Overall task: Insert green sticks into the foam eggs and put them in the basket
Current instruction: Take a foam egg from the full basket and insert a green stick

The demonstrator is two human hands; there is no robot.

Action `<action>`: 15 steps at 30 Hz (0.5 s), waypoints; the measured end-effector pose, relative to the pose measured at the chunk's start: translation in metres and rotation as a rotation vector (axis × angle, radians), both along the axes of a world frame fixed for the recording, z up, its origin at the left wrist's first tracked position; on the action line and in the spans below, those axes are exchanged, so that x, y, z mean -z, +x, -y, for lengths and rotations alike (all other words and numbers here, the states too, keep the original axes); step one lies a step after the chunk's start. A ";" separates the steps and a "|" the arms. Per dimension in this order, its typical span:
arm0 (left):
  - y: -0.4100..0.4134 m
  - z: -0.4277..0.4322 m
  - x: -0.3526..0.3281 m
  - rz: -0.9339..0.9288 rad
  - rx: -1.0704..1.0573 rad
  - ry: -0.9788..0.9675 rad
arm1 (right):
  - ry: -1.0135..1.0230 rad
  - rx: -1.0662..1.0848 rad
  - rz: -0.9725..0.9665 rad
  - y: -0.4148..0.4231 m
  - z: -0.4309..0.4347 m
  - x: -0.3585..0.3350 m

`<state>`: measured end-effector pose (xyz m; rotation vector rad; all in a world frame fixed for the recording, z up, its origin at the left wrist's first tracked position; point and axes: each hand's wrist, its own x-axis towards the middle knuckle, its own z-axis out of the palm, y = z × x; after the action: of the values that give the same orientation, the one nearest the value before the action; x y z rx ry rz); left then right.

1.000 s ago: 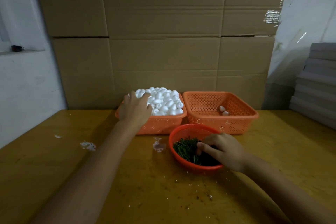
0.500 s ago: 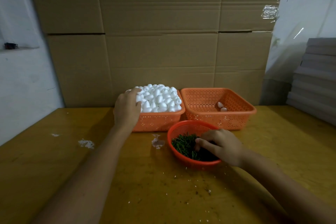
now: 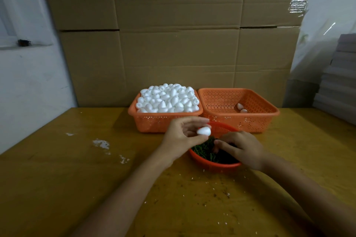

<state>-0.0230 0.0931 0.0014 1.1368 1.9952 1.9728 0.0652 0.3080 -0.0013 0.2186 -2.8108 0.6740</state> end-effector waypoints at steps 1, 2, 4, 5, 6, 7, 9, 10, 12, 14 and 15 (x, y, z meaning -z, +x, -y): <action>0.001 0.000 0.001 0.000 0.014 0.016 | -0.006 -0.004 0.002 0.001 0.001 -0.001; 0.002 0.001 0.002 0.001 0.019 0.034 | -0.010 -0.007 0.000 0.002 0.001 -0.001; 0.003 0.002 0.002 -0.006 0.017 0.055 | -0.003 -0.011 -0.001 0.003 0.002 -0.003; 0.004 0.003 0.003 -0.017 0.013 0.059 | 0.008 -0.015 -0.003 0.002 0.001 -0.002; 0.004 0.003 0.003 -0.034 0.006 0.058 | 0.018 -0.017 -0.005 0.002 0.001 -0.002; 0.005 0.002 0.004 -0.055 -0.001 0.049 | 0.025 -0.016 -0.007 0.002 0.001 -0.002; 0.005 0.001 0.005 -0.093 -0.003 0.022 | 0.022 -0.014 -0.007 0.002 0.001 -0.002; 0.005 0.000 0.006 -0.107 -0.002 0.010 | 0.019 -0.017 -0.006 0.002 0.001 -0.002; 0.004 0.000 0.009 -0.119 -0.004 0.000 | 0.019 -0.021 -0.004 0.003 0.002 -0.003; 0.004 0.001 0.010 -0.113 -0.015 0.001 | 0.017 -0.017 -0.001 0.003 0.002 -0.002; 0.003 0.001 0.010 -0.115 -0.019 0.003 | 0.014 -0.016 -0.001 0.003 0.001 -0.002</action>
<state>-0.0195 0.0919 -0.0089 1.2635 2.0652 1.9627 0.0684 0.3067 0.0009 0.2438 -2.8162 0.6569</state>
